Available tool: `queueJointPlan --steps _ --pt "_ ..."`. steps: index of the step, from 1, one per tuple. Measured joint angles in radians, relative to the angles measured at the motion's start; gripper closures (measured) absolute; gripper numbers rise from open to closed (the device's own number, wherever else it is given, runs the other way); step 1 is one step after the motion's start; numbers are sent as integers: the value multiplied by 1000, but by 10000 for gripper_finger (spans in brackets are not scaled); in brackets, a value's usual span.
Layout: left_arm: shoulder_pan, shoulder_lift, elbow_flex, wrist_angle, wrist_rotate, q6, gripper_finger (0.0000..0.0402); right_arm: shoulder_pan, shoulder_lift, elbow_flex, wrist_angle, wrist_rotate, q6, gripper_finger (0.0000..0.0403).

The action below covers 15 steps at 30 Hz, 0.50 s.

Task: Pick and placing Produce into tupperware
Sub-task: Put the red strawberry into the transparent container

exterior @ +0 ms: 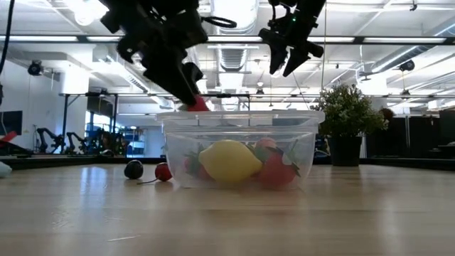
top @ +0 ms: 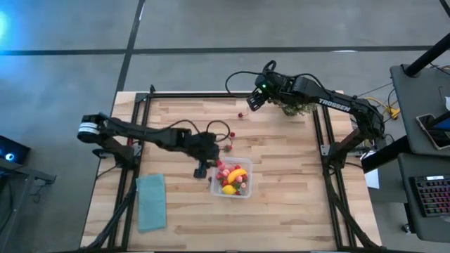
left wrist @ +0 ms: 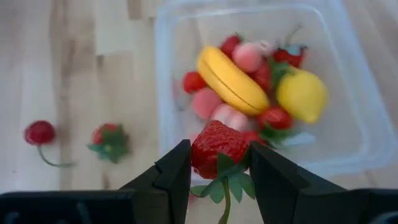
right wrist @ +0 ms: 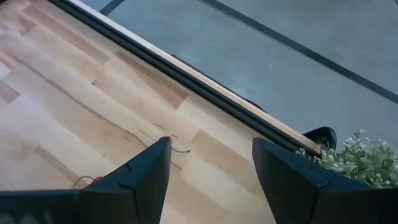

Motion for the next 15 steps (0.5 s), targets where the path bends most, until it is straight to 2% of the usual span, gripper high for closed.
queueJointPlan --steps 5,7,12,15 --pt "-59 -5 -7 23 -19 -76 278 0 0 -1 0 0 0 183" --pt "-68 6 -8 85 -22 -119 278 0 0 -1 0 -1 -16 183" --pt "-69 70 -17 134 -40 -215 278 0 0 -2 0 -1 -92 183" --pt "-72 101 -9 157 -86 -290 267 0 0 -2 -7 -2 -123 183"
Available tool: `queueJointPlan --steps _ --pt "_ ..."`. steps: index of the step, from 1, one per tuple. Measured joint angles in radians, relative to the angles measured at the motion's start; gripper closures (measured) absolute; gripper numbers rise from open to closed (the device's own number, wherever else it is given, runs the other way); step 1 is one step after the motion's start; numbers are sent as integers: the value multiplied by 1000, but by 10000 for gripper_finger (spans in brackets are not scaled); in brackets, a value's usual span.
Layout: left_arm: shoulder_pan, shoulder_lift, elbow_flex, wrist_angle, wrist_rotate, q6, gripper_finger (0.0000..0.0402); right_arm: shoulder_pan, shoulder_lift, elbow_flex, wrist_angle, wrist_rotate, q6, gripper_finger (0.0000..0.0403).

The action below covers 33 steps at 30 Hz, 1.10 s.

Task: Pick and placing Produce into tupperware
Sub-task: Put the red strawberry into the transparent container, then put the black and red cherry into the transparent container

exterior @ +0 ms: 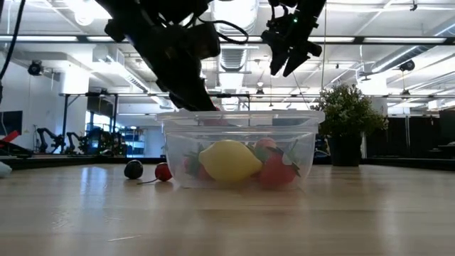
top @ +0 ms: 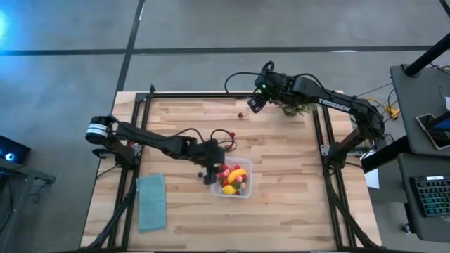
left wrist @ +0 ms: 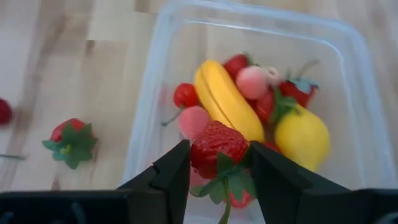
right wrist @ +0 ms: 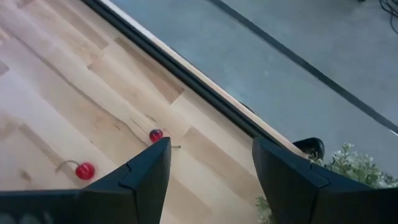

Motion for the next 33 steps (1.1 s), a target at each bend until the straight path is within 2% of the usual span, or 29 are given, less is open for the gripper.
queueJointPlan --steps 3,10,14,16,20,28,30,33 --pt "-1 17 1 28 -42 -39 237 0 0 0 -23 -1 -7 183" --pt "-1 -5 2 36 -96 -239 148 0 0 -2 -99 -19 -63 183" --pt "-1 -41 1 7 -95 -343 120 -9 0 -14 -106 -180 -77 183" --pt "-1 -65 -1 -26 -96 -383 115 -13 11 -22 -105 -216 -67 183" --pt "-1 -125 2 -51 -99 -467 114 -32 60 -42 -104 -210 -108 183" --pt "0 -289 -7 -51 -114 -508 114 -41 232 -40 -29 -213 -377 183" --pt "0 -337 -8 -91 -150 -469 114 -41 266 -36 -5 -214 -465 183" --pt "6 -406 -13 -221 -261 -437 114 -54 301 -35 20 -220 -538 183"
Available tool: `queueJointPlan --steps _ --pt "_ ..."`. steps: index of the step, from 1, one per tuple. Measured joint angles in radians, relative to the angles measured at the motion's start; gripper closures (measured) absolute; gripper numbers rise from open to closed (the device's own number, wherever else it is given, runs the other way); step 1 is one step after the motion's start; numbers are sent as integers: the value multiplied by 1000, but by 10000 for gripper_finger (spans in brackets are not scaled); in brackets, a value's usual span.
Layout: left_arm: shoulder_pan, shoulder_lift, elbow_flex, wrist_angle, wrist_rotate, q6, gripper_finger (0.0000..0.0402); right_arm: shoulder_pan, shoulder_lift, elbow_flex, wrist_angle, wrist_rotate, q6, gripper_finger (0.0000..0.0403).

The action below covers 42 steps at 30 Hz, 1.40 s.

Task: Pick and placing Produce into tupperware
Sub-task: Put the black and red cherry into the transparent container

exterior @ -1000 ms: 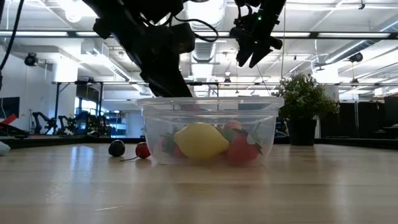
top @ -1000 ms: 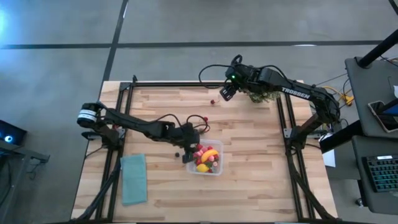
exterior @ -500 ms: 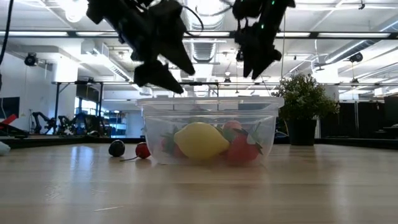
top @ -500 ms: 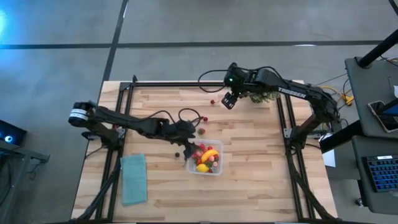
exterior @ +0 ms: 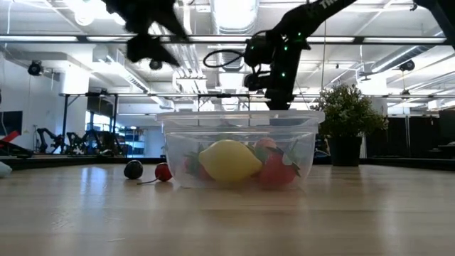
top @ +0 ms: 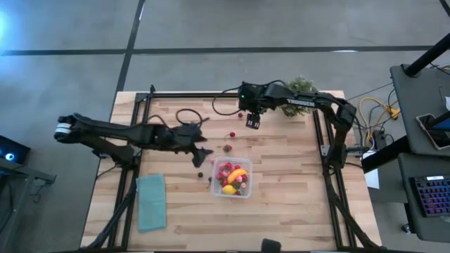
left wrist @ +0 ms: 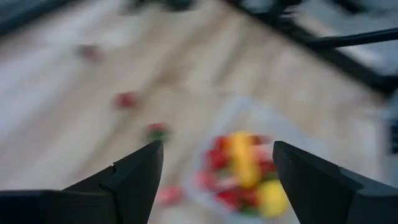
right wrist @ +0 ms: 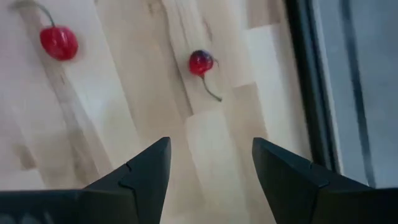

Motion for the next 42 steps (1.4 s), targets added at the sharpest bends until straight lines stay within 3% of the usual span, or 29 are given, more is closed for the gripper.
queueJointPlan --steps 4,11,16,26,42 --pt "44 -79 -55 -148 -110 -3 114 -43 13 -1 27 -120 -54 183" --pt "153 -173 -213 -122 -102 -2 114 -103 28 19 105 -179 -152 183" --pt "216 -195 -302 -58 -65 -1 114 -117 112 65 92 -233 -164 183" --pt "265 -182 -354 -11 9 28 113 -117 338 318 -87 -244 -156 183" --pt "276 -179 -410 67 0 32 113 -116 378 302 -83 -260 -195 183"
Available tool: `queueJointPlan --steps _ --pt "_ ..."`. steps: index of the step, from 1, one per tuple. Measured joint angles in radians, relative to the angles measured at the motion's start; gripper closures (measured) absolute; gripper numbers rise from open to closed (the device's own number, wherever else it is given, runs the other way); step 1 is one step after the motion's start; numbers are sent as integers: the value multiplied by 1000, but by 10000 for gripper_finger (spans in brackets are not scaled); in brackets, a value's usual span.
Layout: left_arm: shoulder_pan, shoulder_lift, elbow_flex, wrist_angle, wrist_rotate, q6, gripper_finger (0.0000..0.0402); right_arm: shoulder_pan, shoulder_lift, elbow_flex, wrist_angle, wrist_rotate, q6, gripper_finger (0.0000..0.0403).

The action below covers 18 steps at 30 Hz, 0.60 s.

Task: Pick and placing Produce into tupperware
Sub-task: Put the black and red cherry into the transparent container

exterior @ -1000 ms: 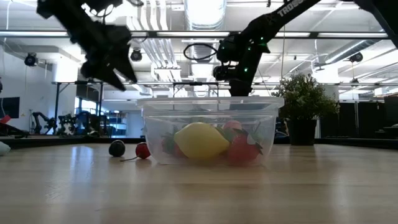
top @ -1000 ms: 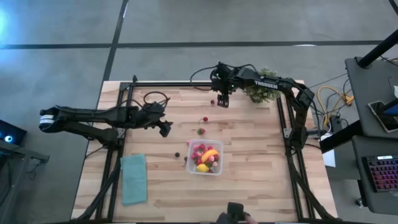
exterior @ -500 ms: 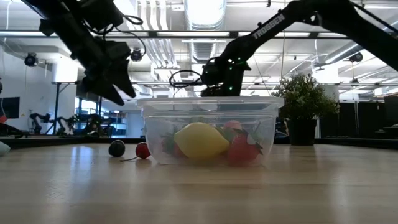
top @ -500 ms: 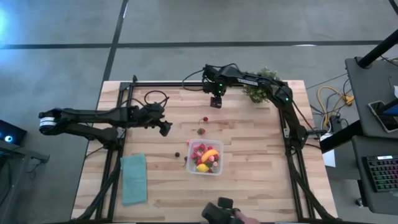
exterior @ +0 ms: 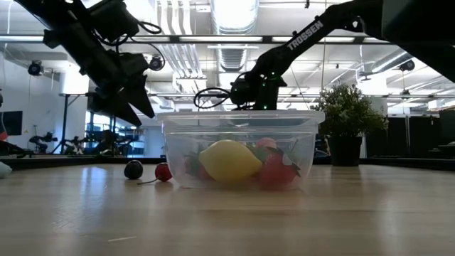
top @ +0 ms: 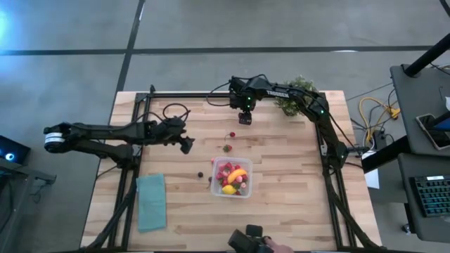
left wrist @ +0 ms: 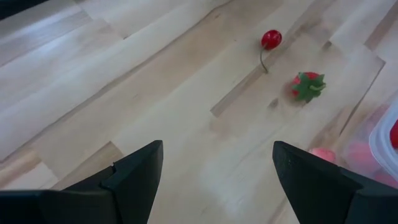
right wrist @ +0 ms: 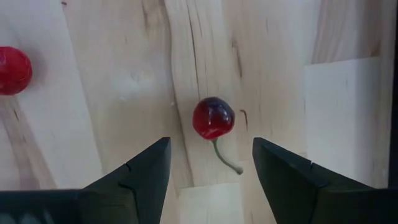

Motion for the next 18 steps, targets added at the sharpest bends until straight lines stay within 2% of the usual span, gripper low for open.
queueJointPlan --steps 14,18 --pt "34 0 -3 40 -10 48 114 0 0 -44 73 0 -4 185" --pt "48 0 -3 40 -9 52 114 0 0 -45 83 0 -1 200"
